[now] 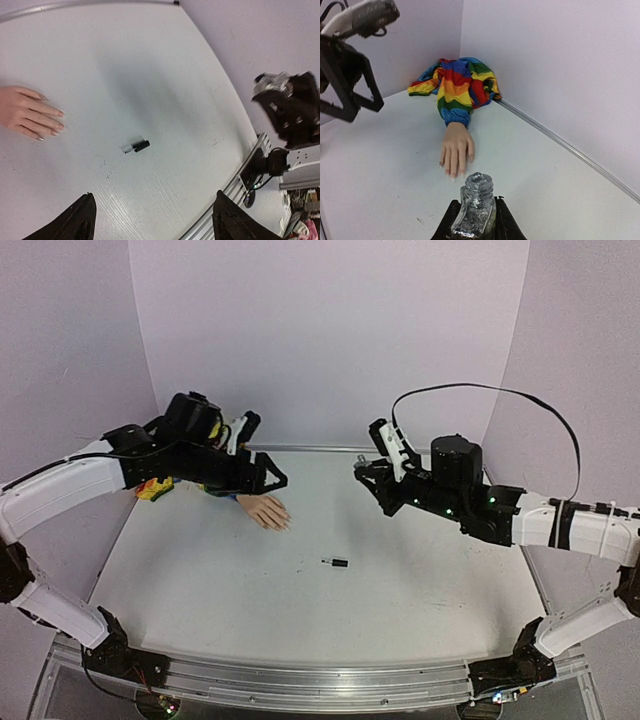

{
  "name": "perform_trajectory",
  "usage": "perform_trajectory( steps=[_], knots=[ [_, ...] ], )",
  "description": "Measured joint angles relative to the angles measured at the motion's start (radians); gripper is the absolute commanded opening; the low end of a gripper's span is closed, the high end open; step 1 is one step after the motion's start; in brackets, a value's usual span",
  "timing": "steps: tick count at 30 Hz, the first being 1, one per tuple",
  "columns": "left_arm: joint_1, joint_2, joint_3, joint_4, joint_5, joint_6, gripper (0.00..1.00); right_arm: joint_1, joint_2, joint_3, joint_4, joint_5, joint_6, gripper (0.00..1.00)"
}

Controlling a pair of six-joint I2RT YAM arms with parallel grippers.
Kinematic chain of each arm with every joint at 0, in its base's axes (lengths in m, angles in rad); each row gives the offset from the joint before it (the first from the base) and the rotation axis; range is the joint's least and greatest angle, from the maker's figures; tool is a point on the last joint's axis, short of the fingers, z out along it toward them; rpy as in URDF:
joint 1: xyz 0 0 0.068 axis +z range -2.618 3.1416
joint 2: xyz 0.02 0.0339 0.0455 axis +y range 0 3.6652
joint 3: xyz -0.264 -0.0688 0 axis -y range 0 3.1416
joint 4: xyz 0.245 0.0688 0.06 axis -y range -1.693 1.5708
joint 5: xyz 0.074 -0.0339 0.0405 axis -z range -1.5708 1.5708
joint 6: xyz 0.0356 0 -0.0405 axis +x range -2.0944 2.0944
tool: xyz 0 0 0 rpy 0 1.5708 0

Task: Paint the nails
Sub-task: Pick up the nail polish bottle cap from the center of the board.

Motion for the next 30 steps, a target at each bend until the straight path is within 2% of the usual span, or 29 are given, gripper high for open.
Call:
perform_trajectory(
  steps=[6, 14, 23, 30],
  knots=[
    [-0.01, 0.32, 0.132, -0.087, 0.117, 0.134, 0.8, -0.068, -0.124, -0.079, -0.105, 0.067, -0.012, 0.0],
    [-0.088, 0.674, 0.492, -0.268, 0.097, 0.378, 0.75, -0.081, -0.272, -0.14, -0.214, 0.099, -0.032, 0.0],
    [-0.167, 0.874, 0.706, -0.372, 0.056, 0.522, 0.66, -0.081, -0.307, -0.143, -0.26, 0.099, -0.045, 0.0],
    [-0.19, 1.007, 0.806, -0.423, 0.032, 0.572, 0.61, -0.081, -0.327, -0.143, -0.28, 0.093, -0.048, 0.0]
  ],
)
